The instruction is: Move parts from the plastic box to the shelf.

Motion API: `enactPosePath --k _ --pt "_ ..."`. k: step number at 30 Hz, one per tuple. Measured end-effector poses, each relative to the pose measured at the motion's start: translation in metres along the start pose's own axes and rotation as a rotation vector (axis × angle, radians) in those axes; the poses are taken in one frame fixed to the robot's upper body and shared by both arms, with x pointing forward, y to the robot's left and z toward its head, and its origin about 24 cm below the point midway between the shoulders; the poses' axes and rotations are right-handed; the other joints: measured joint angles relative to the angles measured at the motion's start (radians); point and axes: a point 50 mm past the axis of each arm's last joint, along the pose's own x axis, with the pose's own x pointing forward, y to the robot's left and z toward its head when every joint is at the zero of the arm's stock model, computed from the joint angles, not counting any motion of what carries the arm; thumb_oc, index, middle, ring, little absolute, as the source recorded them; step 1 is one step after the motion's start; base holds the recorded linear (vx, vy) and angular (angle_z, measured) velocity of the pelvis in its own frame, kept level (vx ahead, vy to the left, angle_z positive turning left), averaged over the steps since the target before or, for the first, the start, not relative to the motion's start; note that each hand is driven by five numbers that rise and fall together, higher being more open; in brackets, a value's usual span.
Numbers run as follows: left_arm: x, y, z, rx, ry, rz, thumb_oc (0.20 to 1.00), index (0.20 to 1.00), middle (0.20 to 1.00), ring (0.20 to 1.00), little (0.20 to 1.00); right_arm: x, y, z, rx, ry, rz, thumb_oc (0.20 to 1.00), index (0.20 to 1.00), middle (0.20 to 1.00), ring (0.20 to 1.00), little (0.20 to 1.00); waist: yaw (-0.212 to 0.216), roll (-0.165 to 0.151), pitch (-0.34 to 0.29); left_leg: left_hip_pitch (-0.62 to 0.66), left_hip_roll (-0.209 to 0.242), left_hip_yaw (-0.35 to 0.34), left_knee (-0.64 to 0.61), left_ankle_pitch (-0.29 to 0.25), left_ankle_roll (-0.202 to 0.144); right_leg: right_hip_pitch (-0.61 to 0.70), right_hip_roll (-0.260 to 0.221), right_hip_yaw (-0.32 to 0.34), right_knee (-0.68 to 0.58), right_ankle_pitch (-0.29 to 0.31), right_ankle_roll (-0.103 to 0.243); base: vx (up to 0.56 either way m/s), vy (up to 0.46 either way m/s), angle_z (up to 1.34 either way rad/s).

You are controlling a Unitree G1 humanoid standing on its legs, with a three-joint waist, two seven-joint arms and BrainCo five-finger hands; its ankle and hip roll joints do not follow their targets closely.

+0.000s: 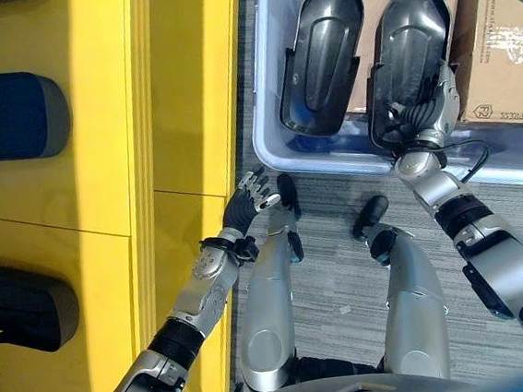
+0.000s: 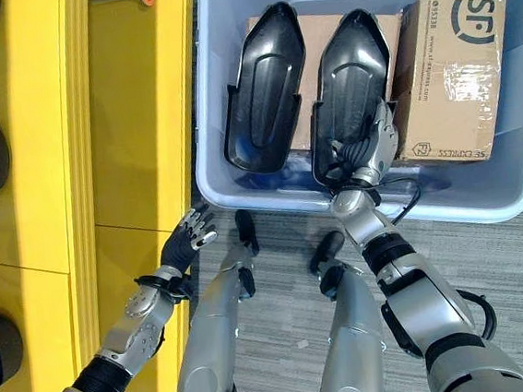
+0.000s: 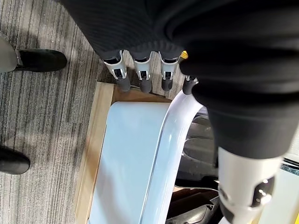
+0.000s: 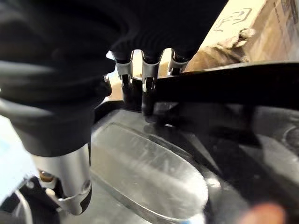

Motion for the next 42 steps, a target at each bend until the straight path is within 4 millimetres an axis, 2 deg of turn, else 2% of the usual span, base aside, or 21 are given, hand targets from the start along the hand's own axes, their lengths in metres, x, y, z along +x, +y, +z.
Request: enactPosePath --k 6,25,27,31,34,36,37,42 --pt "0.000 -0.007 -0.007 -0.006 0.024 0.009 1.000 1.000 1.000 1.000 1.000 -0.017 0.008 0.008 0.147 -0.003 0.049 1.000 1.000 1.000 1.000 1.000 -0.030 0.000 0.000 -0.014 0.000 0.009 0.004 -0.003 0.005 -0.020 0.000 0.009 0.002 0.001 0.001 0.00 0.005 -0.02" --pt "0.000 -0.008 -0.007 -0.003 0.021 0.006 1.000 1.000 1.000 1.000 1.000 -0.029 0.013 0.011 0.178 -0.050 0.096 1.000 1.000 1.000 1.000 1.000 -0.041 -0.001 0.000 -0.013 0.005 0.012 0.019 -0.006 0.005 -0.019 0.004 0.015 0.007 0.001 0.001 0.00 0.000 0.00" --pt "-0.001 -0.008 -0.008 -0.002 0.025 0.008 1.000 1.000 1.000 1.000 1.000 -0.032 0.014 0.018 0.165 -0.115 0.105 1.000 1.000 1.000 1.000 1.000 -0.048 -0.001 0.000 -0.013 0.005 0.012 0.018 -0.006 0.005 -0.019 0.004 0.016 0.006 0.001 0.001 0.00 0.000 0.00" --pt "-0.001 -0.008 -0.009 0.017 0.025 0.006 1.000 1.000 1.000 1.000 1.000 -0.034 0.010 0.038 0.260 -0.219 0.087 1.000 1.000 1.000 1.000 1.000 -0.051 -0.001 0.001 -0.018 0.012 0.019 0.020 -0.009 0.006 -0.027 0.012 0.024 -0.001 0.007 0.001 0.01 0.026 -0.06" --pt "-0.003 -0.008 -0.012 0.010 0.036 0.008 1.000 1.000 1.000 1.000 1.000 -0.037 0.011 0.035 0.261 -0.210 0.091 1.000 1.000 1.000 1.000 1.000 -0.051 -0.002 0.001 0.003 0.010 0.031 0.018 -0.012 0.010 -0.013 0.012 0.034 -0.002 0.009 -0.001 -0.02 0.025 -0.08" --pt "-0.001 -0.009 -0.008 0.014 0.017 0.004 1.000 1.000 1.000 1.000 1.000 -0.038 0.010 0.037 0.275 -0.227 0.084 1.000 1.000 1.000 1.000 1.000 -0.053 -0.002 0.001 -0.002 0.013 0.040 0.019 -0.009 0.013 -0.023 0.015 0.040 -0.003 0.017 -0.004 0.01 0.017 -0.09" --pt "0.000 -0.009 -0.008 0.013 0.017 0.002 1.000 1.000 1.000 1.000 1.000 -0.040 0.010 0.034 0.261 -0.228 0.086 1.000 1.000 1.000 1.000 1.000 -0.055 -0.002 0.001 0.001 0.011 0.039 0.017 -0.017 0.009 -0.022 0.013 0.041 -0.001 0.005 0.008 0.07 0.009 -0.02" --pt "0.000 -0.009 -0.007 0.015 0.010 0.000 1.000 1.000 1.000 1.000 1.000 -0.040 0.008 0.030 0.264 -0.213 0.074 1.000 1.000 1.000 1.000 1.000 -0.054 -0.002 0.001 -0.011 0.014 0.038 0.019 -0.012 0.006 -0.033 0.016 0.040 -0.001 0.015 -0.005 -0.02 0.000 0.00"
